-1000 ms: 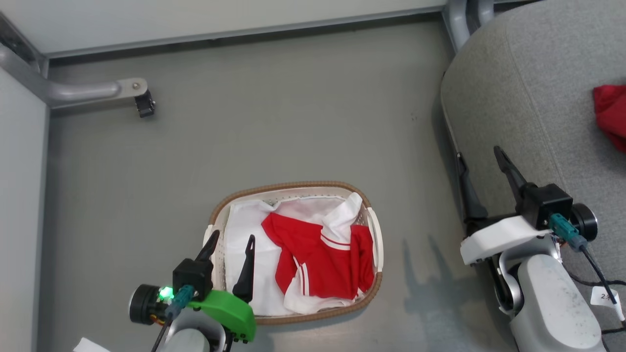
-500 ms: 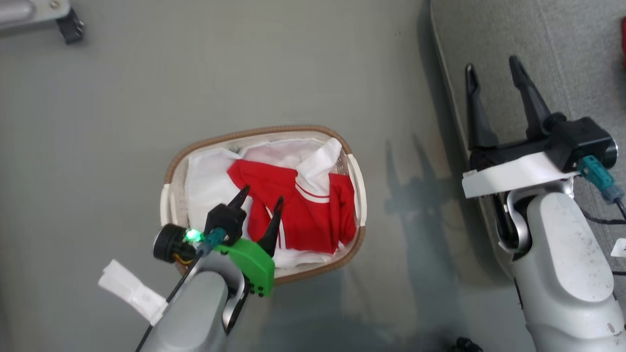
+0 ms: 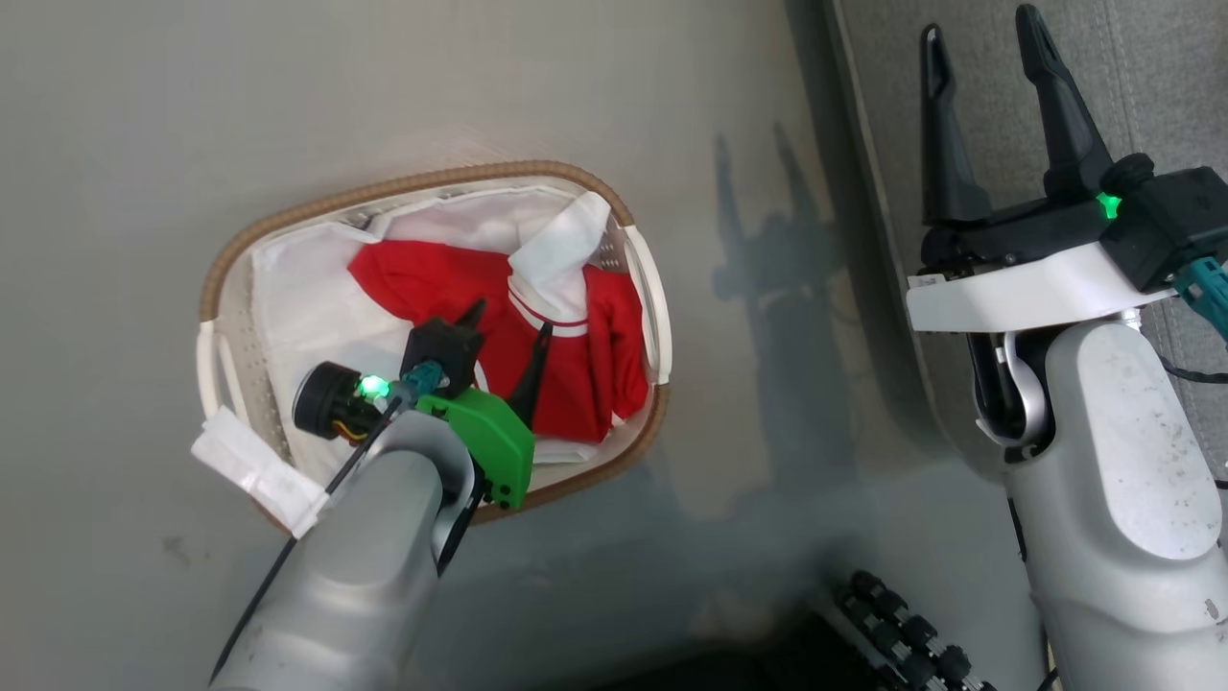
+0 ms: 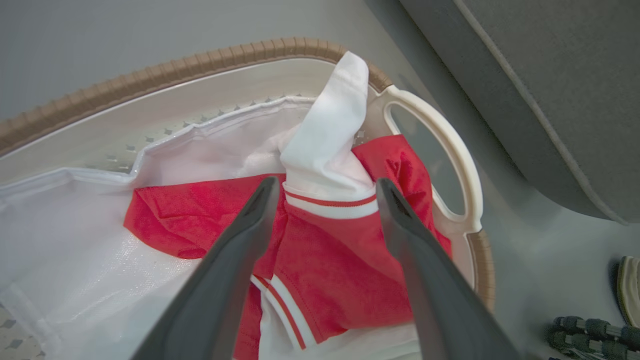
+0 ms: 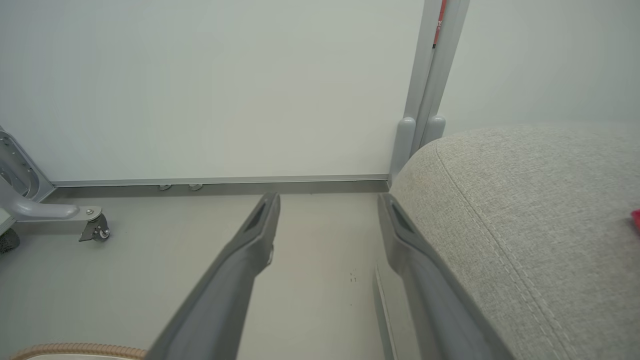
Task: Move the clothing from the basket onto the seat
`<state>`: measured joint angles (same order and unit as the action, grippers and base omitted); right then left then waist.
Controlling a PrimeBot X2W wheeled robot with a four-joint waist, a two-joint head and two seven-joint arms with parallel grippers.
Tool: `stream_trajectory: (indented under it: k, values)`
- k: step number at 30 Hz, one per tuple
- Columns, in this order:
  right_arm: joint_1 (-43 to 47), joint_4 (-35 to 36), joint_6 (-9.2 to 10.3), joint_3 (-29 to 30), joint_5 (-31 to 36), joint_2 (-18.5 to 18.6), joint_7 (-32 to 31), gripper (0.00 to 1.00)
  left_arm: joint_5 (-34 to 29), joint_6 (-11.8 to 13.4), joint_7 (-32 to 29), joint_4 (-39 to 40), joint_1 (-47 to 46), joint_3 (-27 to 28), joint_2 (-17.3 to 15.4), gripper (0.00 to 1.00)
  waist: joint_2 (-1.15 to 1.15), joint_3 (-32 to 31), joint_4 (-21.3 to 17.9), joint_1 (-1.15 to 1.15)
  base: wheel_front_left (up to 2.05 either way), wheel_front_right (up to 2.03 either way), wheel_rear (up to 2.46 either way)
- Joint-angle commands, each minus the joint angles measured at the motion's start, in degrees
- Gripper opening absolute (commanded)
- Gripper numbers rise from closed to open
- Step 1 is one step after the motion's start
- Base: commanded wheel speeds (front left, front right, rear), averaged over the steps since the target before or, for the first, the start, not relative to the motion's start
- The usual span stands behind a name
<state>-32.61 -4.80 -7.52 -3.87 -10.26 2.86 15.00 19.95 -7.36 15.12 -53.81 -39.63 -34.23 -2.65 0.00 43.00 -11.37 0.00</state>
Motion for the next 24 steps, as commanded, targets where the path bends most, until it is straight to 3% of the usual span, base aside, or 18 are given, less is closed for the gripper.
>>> stream_trajectory:
  k: [1, 10, 17, 24]
  values:
    - [-0.92, 0.47, 0.06, -0.04, -0.40, 0.15, 0.26, 1.00, 0.69, -0.17, 0.02, -0.76, -2.01, -0.75, -0.48, 1.00, 0.00, 3.45, -2.64, 0.00, 0.00, 0.00, 0.00]
    - [-2.19, 1.68, 0.06, -0.72, -1.33, 0.16, 0.26, 1.00, 7.64, -0.18, -0.02, -7.14, -8.73, -7.82, -0.47, 1.00, 0.00, 7.69, -4.25, 0.00, 0.00, 0.00, 0.00]
    - [-2.79, 2.21, 0.06, -0.51, -2.18, 0.15, 0.26, 1.00, 13.59, -0.19, -1.67, -11.14, -12.77, -9.75, -0.49, 1.00, 0.00, 10.10, -5.12, 0.00, 0.00, 0.00, 0.00]
    - [-3.04, 2.61, 0.06, -0.30, -2.89, 0.16, 0.26, 1.00, 14.24, 0.22, -4.00, -16.46, -16.40, -12.72, -0.43, 1.00, 0.00, 11.65, -5.26, 0.00, 0.00, 0.00, 0.00]
